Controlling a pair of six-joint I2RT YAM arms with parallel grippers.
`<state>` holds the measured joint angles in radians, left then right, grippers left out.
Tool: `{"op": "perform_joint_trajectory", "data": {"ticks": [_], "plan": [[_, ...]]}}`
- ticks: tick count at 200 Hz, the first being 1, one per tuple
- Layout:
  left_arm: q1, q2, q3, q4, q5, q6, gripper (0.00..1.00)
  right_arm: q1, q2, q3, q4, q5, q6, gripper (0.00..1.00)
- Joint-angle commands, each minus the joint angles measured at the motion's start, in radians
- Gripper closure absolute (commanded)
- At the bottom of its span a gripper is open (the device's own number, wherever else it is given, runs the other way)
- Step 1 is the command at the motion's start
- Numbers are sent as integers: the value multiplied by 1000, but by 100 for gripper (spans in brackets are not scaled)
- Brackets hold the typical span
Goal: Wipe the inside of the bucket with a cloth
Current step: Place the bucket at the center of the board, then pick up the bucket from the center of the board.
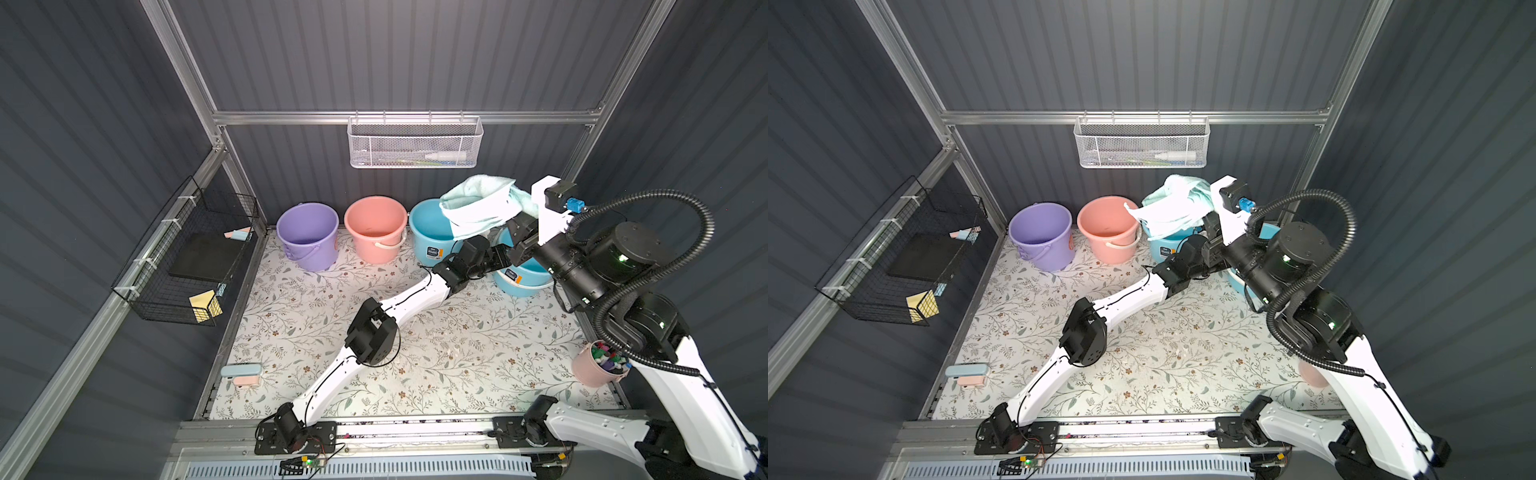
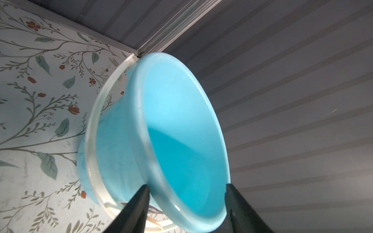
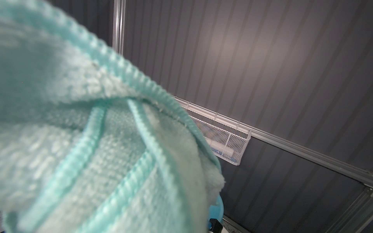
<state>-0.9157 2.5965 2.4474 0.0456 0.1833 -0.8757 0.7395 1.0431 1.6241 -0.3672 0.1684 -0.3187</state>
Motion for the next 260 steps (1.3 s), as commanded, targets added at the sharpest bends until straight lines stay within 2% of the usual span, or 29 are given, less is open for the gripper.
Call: {"op": "perform_joint_trajectory", "data": {"ticks": [1,82,164,232,260], "plan": [[-4,-91,-13,-5,-44,49,35,5,-1,28,2,-6,15,100],[36,-243,-47,-250,-281,67,34,6,-5,32,-10,17,17,100],[161,-412,-220,-397,-471,-80,33,6,-15,32,-15,18,30,100],[212,-321,-41,-668,-590,-188,32,6,-14,26,-17,19,32,100],[222,-294,-32,-707,-591,-217,32,8,-14,22,-17,20,33,100]]}}
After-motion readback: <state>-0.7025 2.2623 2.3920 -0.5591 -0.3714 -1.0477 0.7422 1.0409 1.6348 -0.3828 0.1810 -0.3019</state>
